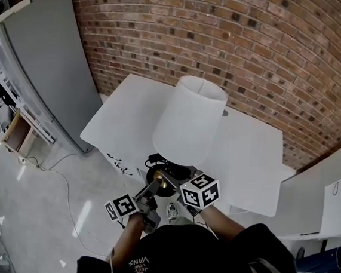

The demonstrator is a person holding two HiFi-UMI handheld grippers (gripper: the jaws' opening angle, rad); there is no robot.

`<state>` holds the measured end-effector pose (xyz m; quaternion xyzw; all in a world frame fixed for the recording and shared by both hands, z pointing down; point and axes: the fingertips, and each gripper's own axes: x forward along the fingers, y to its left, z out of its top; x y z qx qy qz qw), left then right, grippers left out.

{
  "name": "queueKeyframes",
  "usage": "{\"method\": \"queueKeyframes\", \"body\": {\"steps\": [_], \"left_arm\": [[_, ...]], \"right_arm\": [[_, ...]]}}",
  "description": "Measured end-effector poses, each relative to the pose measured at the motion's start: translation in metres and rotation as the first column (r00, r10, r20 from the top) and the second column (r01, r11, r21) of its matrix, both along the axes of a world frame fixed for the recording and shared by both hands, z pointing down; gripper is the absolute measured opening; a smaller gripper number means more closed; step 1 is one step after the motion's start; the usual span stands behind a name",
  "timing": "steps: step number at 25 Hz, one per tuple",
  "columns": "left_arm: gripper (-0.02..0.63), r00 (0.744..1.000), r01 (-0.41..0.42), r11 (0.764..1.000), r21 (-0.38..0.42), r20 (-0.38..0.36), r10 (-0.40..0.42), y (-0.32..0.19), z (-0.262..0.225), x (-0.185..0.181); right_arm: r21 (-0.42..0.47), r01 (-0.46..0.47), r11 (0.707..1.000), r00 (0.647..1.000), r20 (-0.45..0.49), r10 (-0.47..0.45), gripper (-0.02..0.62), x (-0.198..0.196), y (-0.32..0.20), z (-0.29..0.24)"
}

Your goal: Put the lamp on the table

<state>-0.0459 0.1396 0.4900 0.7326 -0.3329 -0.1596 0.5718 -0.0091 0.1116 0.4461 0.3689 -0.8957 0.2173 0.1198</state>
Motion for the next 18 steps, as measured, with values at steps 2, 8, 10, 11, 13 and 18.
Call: {"method": "queueKeyframes", "body": {"steps": [2,8,10,11,13,18], "left_arm": [[0.169,1.0,0.005,1.0,0.006,0.003,-0.005,-0.016,0.0,0.003],[0.169,1.0,0.018,1.0,0.017,-0.006,-0.018,-0.064,0.006,0.019],[0.169,1.0,0.025,1.0,0.018,-0.013,-0.024,-0.078,0.008,0.025],[0.169,0.999,0.029,0.999,0.016,-0.016,-0.028,-0.084,0.008,0.027],[0.169,0.999,0.039,0.999,0.013,-0.021,-0.038,-0.097,0.01,0.03],[0.169,0.998,0.058,0.998,0.015,-0.025,-0.058,-0.123,0.018,0.036]], "right_arm": [[0.005,0.004,1.0,1.0,0.002,-0.004,0.124,0.003,-0.016,0.001],[0.018,0.024,1.0,1.0,-0.007,-0.023,0.124,0.019,-0.064,0.005],[0.017,0.031,0.999,0.999,-0.01,-0.031,0.124,0.024,-0.078,0.006],[0.016,0.036,0.999,0.999,-0.012,-0.035,0.124,0.026,-0.084,0.007],[0.018,0.046,0.999,0.999,-0.015,-0.045,0.124,0.028,-0.098,0.008],[0.019,0.068,0.998,0.998,-0.022,-0.067,0.124,0.033,-0.124,0.015]]}}
